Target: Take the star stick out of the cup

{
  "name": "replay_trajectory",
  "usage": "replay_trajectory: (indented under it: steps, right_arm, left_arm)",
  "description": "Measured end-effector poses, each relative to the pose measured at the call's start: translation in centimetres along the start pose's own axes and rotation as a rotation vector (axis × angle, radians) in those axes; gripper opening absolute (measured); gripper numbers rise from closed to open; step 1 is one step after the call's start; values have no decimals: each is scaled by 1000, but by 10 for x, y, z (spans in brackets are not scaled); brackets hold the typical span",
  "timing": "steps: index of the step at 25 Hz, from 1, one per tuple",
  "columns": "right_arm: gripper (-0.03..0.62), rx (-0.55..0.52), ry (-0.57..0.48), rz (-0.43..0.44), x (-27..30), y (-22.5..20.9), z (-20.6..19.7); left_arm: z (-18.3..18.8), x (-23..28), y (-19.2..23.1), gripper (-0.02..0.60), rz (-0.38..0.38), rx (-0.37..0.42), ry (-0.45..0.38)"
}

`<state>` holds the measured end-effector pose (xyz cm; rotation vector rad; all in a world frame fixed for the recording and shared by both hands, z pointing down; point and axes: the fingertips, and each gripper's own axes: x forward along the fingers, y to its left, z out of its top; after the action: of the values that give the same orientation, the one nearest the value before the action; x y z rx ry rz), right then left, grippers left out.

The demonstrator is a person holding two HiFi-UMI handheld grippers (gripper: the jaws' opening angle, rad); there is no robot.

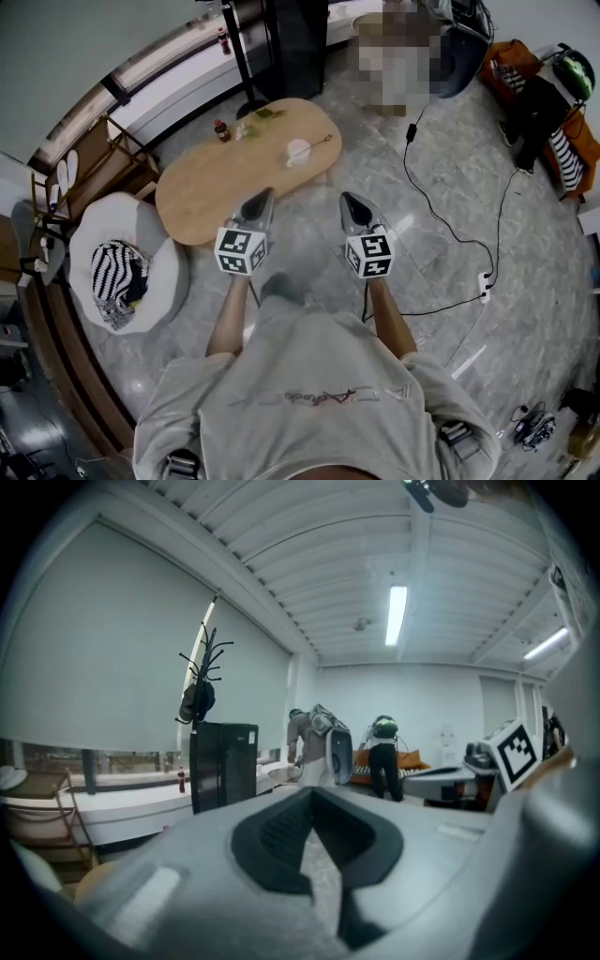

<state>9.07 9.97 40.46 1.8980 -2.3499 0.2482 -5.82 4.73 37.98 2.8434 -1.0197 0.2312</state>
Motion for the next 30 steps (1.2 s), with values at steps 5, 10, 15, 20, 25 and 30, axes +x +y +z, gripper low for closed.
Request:
replay_trajectory:
  steps: [5, 10, 15, 20, 25, 30]
  right_arm:
    - [5, -6, 6, 8, 8, -4, 0]
    - [5, -2, 3, 2, 20, -13, -4]
    - [5, -2, 9, -3, 39, -22, -3]
    - [5, -13, 15, 2, 73, -33, 6]
    - [5, -14, 16, 1, 118, -40, 12]
    - [5, -13, 38, 2, 170, -54, 14]
  left_arm:
    - [-1, 6, 5, 3, 5, -6, 2]
    - [-5, 18, 13, 3, 6, 2, 4]
    - [-2, 34, 26, 3, 1, -2, 2]
    - [0, 60, 50, 3, 1, -13, 5]
    - [-2, 89, 87, 3, -1, -26, 8]
    - [-3, 130, 127, 3, -4, -45, 17]
